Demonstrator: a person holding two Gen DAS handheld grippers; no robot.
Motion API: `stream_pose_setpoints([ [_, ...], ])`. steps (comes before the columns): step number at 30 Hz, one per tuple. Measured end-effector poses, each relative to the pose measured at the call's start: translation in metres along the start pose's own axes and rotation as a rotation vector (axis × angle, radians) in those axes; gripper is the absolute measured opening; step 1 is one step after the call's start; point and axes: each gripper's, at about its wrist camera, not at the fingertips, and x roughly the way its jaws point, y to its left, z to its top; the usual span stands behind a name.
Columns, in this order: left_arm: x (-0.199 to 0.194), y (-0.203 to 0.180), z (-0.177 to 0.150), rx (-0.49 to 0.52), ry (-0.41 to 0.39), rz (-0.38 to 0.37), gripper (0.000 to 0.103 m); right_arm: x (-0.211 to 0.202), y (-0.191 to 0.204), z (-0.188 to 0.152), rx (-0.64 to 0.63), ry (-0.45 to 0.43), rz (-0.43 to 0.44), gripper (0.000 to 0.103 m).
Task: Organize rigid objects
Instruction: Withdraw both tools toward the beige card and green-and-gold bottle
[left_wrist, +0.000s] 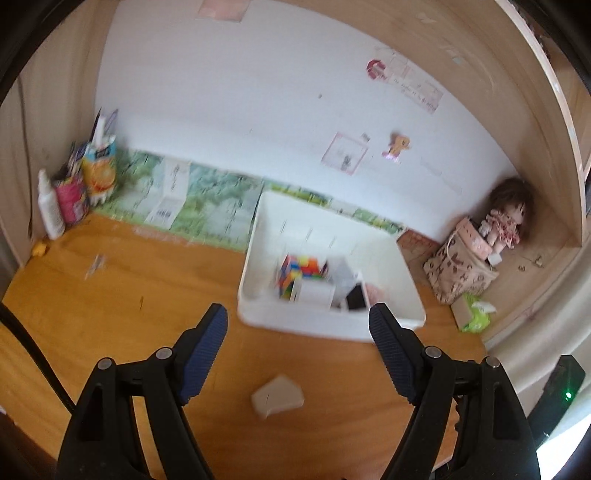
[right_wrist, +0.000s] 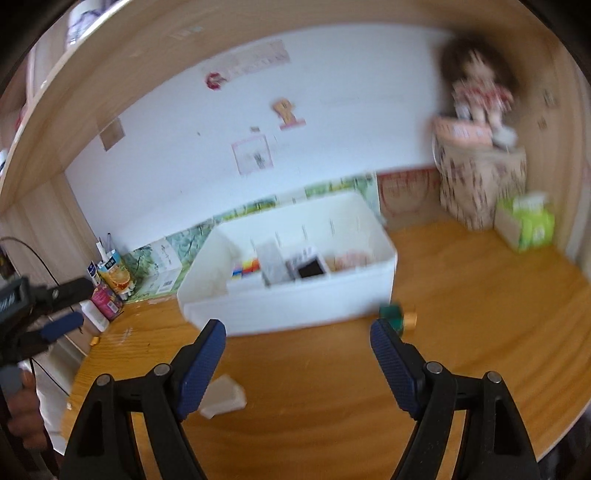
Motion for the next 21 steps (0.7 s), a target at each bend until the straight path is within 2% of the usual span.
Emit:
stream_pose_setpoints([
  [6, -0.011, 0.015, -0.021, 0.011, 0.07, 0.053, 0.082, 0.001, -0.006, -0.024, 0.108, 0.057, -0.034, 0.081],
  [10, -0.002, 0.027, -0.032, 0.008, 0.166, 0.113, 0.081, 0.002, -0.009, -0.033, 0.126, 0.072, -0.065, 0.081],
  [15, 0.01, 0.037, -0.053, -0.031, 0.263, 0.125, 0.081, 0.011, -0.011, -0.043, 0.115, 0.142, -0.086, 0.081],
  [21, 0.016, 0.029, -0.055, -0.034, 0.289, 0.128, 0.081, 0.025, -0.019, -0.041, 0.1, 0.184, -0.083, 0.081],
])
